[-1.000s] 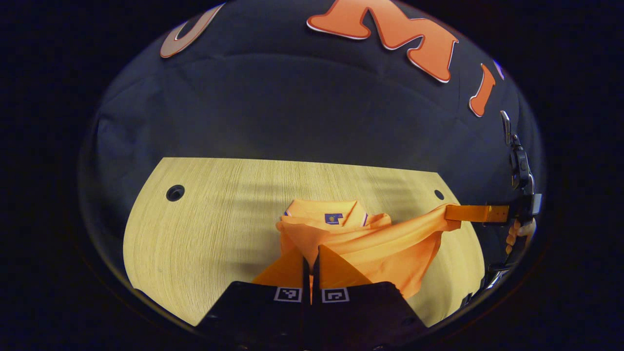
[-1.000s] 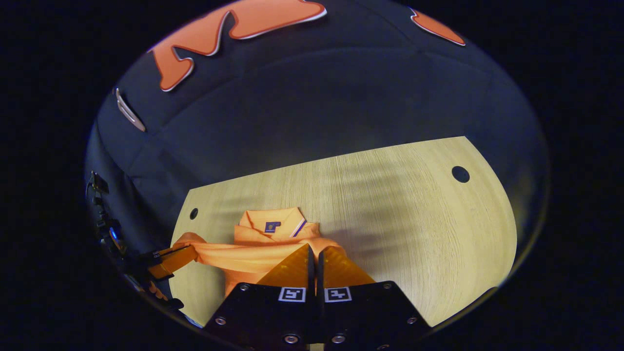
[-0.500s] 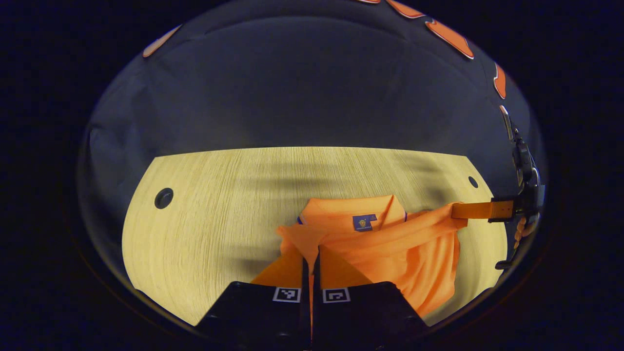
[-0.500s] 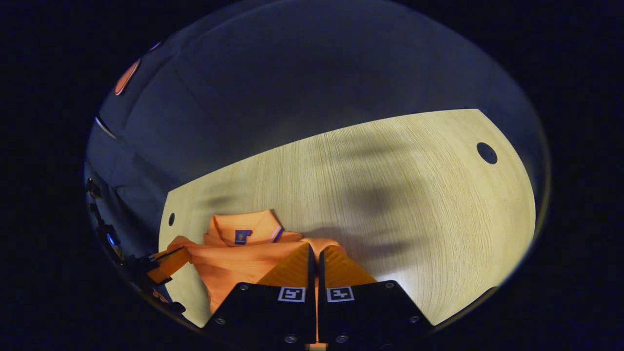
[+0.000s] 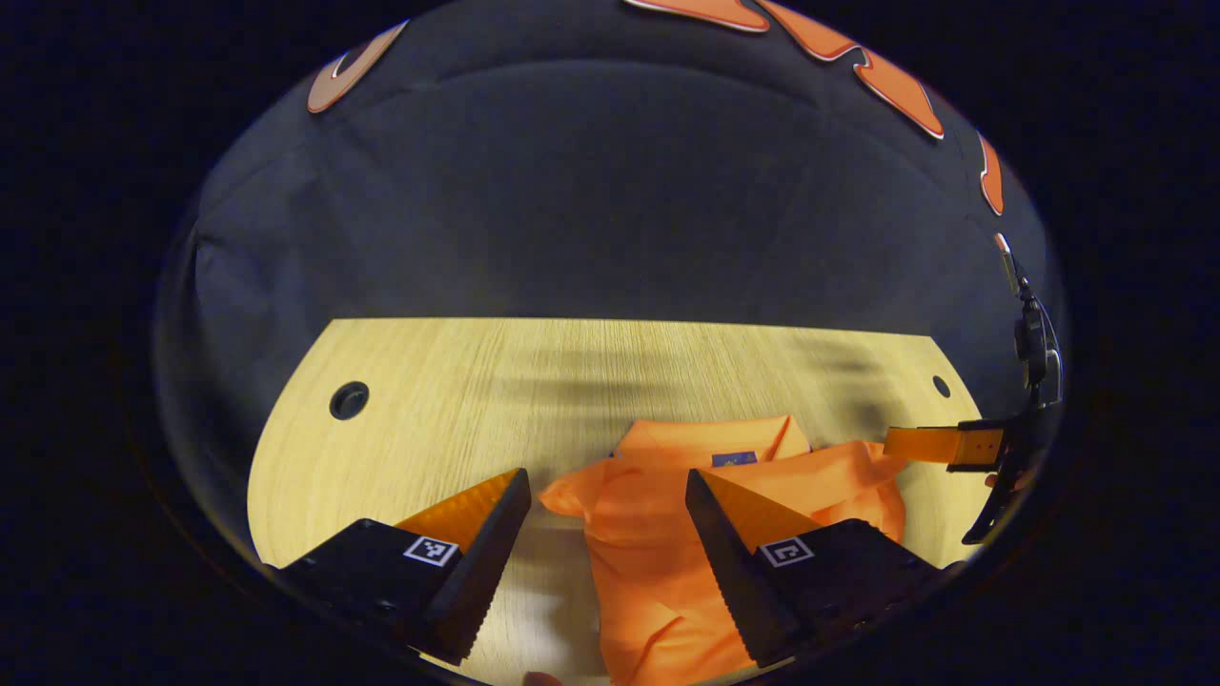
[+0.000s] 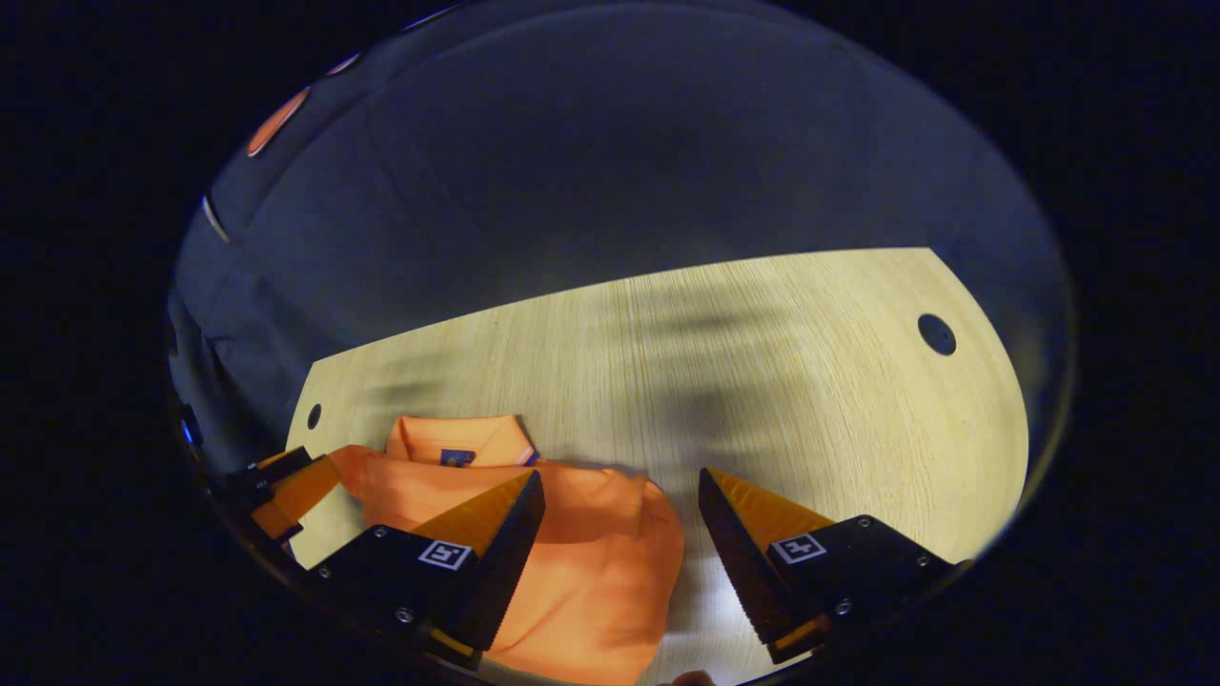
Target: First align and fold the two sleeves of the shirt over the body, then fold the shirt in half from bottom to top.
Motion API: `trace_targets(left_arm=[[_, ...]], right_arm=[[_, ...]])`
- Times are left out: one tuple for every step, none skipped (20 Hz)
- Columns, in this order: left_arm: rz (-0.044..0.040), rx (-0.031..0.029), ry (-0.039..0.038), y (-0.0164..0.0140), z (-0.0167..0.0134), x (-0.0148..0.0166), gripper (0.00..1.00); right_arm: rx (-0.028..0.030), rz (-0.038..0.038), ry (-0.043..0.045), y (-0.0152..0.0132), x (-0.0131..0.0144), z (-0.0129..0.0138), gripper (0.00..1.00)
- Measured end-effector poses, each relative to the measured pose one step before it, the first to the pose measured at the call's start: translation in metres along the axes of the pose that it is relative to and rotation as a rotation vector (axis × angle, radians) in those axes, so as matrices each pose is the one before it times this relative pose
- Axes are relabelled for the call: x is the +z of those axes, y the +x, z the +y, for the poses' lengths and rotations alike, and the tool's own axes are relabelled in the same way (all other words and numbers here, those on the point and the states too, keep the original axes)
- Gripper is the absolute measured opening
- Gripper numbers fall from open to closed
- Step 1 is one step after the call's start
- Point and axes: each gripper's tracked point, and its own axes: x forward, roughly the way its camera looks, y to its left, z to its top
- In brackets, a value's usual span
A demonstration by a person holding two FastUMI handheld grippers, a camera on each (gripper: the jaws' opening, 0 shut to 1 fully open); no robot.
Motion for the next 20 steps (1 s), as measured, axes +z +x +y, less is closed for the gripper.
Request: trace_targets(left_arm=[[-0.02699, 0.00323, 0.00021, -0.01173, 0.00139, 0.00946, 0.99], [-0.02463, 0.00406, 0.00185, -0.01245, 0.00117, 0.00873, 0.98], [-0.02813, 0.00245, -0.00119, -0.01263, 0.00092, 0.00899, 0.99], [-0.03095, -0.00057, -0.00505, -0.01395, 0.00054, 0.01056, 0.99], [-0.0302, 0.00248, -0.00582, -0.0137, 0.00116, 0.01, 0.99], [-0.02805, -0.00042, -0.00669, -0.01299, -0.00006, 0.00872, 0.99], [-0.02525, -0.00139, -0.00699, -0.01095, 0.0021, 0.00378, 0.98], [-0.02264, 0.00111, -0.00664, -0.01363, 0.00083, 0.00687, 0.99], [-0.02424, 0.00159, -0.00907, -0.01331, 0.00077, 0.00692, 0.98], [-0.02351, -0.00151, -0.00885, -0.01569, 0.00145, 0.00933, 0.99], [-0.02114, 0.00191, -0.00846, -0.01566, 0.0031, 0.00541, 0.98], [-0.01733, 0.00156, -0.00753, -0.01545, 0.00278, 0.00573, 0.98], [-0.01947, 0.00076, -0.01124, -0.01412, 0.00284, 0.00685, 0.98], [-0.02124, -0.00267, -0.01509, -0.01439, 0.00196, 0.00754, 0.98], [-0.02261, 0.00046, -0.01586, -0.01427, 0.00344, 0.00746, 0.98], [-0.01493, -0.00029, 0.00419, -0.01662, 0.00335, 0.00698, 0.98], [-0.02172, 0.00445, 0.01711, -0.01562, 0.00182, 0.00613, 0.99], [-0.02566, 0.00258, 0.01839, -0.0151, 0.00122, 0.00777, 0.99], [-0.02701, -0.00397, 0.01163, -0.01811, -0.0024, 0.00932, 0.98], [-0.02432, -0.00653, 0.00188, -0.01686, -0.00219, 0.00947, 0.98]], right_arm=[[0.00359, -0.02499, -0.01827, -0.01012, 0.00532, 0.00437, 0.99], [0.00305, -0.02532, -0.01653, -0.01106, 0.00673, 0.00412, 0.98], [0.00714, -0.02531, -0.01574, -0.01361, 0.00587, 0.00537, 0.98], [0.00729, -0.02592, -0.01688, -0.00836, 0.00483, 0.00647, 0.99], [0.00141, -0.02503, -0.02263, -0.01304, 0.00501, 0.00522, 0.98], [-0.00431, -0.0281, -0.026, -0.01421, 0.00463, 0.00433, 0.98], [-0.00481, -0.02825, -0.02694, -0.01447, 0.00624, 0.00364, 0.98], [-0.00184, -0.02548, -0.02389, -0.01587, 0.00606, 0.00358, 0.98], [0.00064, -0.02323, -0.01873, -0.01407, 0.00604, 0.00446, 0.98], [0.00169, -0.02232, -0.01385, -0.01519, 0.00486, 0.00636, 0.98], [-0.00033, -0.02201, -0.01082, -0.01523, 0.00566, 0.00497, 0.98], [0.00097, -0.03006, -0.00943, -0.01552, 0.00735, 0.00393, 0.99], [0.00366, -0.03283, -0.00682, -0.01617, 0.00778, 0.00564, 0.98], [0.00897, -0.02726, -0.005, -0.01491, 0.00606, 0.00732, 0.99], [0.00598, -0.02201, -0.00431, -0.01623, 0.0041, 0.0061, 0.99], [0.00162, -0.01472, -0.00255, -0.01382, 0.0037, 0.00395, 0.98], [0.00199, -0.01726, -0.00521, -0.0136, 0.00347, 0.00754, 0.99], [-0.00132, -0.01591, -0.00703, -0.01239, 0.00167, 0.00678, 0.99], [-0.00288, -0.013, -0.00663, -0.01278, 0.00075, 0.00551, 0.99], [-0.0014, -0.01874, -0.00068, -0.01358, 0.00081, 0.00447, 0.99]])
